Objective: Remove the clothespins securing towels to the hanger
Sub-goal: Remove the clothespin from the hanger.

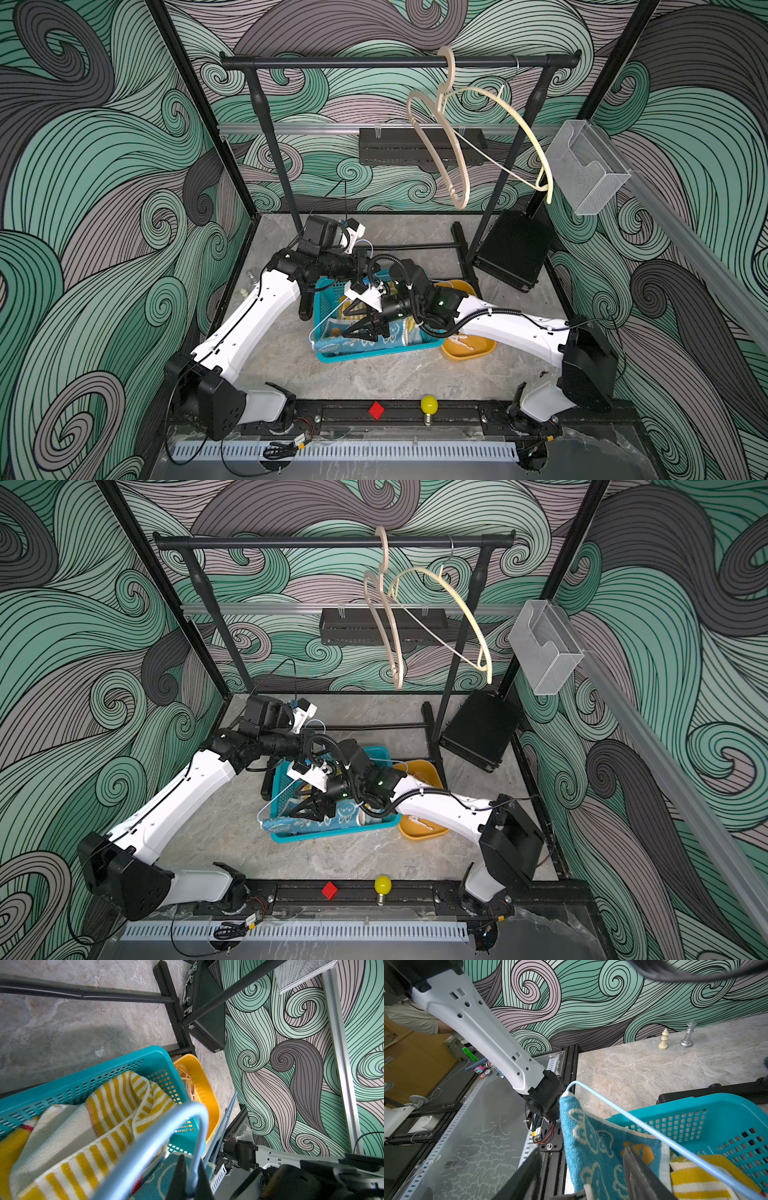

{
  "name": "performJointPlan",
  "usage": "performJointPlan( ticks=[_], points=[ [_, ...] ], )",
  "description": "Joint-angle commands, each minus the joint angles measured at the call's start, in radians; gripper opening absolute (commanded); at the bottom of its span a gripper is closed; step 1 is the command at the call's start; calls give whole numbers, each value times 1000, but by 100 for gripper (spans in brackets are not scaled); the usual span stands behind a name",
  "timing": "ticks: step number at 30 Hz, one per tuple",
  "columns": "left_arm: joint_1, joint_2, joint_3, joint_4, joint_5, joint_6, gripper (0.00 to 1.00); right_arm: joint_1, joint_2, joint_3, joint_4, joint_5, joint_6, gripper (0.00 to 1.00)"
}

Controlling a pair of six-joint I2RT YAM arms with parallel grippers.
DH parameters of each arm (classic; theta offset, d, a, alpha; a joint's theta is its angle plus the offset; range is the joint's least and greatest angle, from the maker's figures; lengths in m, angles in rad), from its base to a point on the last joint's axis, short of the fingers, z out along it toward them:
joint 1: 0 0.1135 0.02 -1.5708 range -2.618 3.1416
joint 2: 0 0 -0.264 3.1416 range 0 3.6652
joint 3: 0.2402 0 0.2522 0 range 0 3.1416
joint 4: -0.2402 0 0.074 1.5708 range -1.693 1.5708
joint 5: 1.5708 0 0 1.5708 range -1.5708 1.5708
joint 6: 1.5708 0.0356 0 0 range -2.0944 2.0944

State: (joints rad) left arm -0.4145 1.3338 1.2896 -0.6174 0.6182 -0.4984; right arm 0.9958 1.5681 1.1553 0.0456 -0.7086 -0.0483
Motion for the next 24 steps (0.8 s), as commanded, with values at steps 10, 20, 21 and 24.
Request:
performJointPlan(
  ticks=[10, 20, 21, 24],
  points=[
    [8, 7, 13, -2, 40, -1, 0, 14, 42, 24, 14, -11, -4, 60],
    [8, 11, 11, -2, 42, -3, 0, 14, 49, 31, 25, -19, 18, 43],
    [8, 11, 11, -2, 44, -2, 0, 15, 50, 33, 20, -19, 18, 40],
    [9, 10, 7, -1, 44, -1, 0, 14, 55, 38, 13, -20, 22, 29]
  ],
)
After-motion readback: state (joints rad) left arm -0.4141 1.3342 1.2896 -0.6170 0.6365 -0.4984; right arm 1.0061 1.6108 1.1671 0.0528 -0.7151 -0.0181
